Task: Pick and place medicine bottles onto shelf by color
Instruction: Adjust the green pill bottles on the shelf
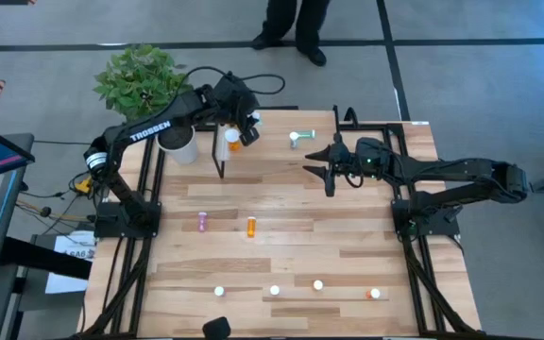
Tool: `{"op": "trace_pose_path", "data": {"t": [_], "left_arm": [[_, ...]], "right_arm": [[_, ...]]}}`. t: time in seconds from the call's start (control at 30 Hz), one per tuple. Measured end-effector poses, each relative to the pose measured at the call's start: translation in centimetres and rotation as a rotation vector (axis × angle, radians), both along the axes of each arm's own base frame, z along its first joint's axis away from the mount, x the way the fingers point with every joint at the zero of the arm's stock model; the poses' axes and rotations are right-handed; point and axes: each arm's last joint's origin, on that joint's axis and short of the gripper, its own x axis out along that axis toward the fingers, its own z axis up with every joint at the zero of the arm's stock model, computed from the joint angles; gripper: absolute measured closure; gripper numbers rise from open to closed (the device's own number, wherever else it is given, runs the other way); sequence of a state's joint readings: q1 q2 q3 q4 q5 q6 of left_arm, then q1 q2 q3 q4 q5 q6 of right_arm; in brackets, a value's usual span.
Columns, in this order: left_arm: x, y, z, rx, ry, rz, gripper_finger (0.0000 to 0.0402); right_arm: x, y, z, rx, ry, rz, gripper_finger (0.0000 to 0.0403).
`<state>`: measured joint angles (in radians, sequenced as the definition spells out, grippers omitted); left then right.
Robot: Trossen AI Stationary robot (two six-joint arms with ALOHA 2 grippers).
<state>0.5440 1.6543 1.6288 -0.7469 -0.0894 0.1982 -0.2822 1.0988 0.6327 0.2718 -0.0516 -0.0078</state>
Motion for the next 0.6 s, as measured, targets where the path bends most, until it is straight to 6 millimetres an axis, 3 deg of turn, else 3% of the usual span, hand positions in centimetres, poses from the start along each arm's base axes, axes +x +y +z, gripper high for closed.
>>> {"op": "trace_pose_path", "data": {"t": [0.27, 0.4, 0.6], "left_arm": [[-1.1, 1.3, 0.2, -0.024, 0.012, 0.036, 0.0281], [-0.8, 1.9, -0.4, -0.055, 0.017, 0.02, 0.0281], [0.5, 2.9, 0.3, -0.049, 0.062, 0.035, 0.0281]], "right_arm": [[0.0, -0.2, 0.0, 0.0, 0.0, -0.007, 0.0223], [0.0, -0.1, 0.0, 0.003, -0.006, -0.006, 0.0223], [0.0, 0.0, 0.1, 0.01, -0.017, -0.002, 0.0223]]}}
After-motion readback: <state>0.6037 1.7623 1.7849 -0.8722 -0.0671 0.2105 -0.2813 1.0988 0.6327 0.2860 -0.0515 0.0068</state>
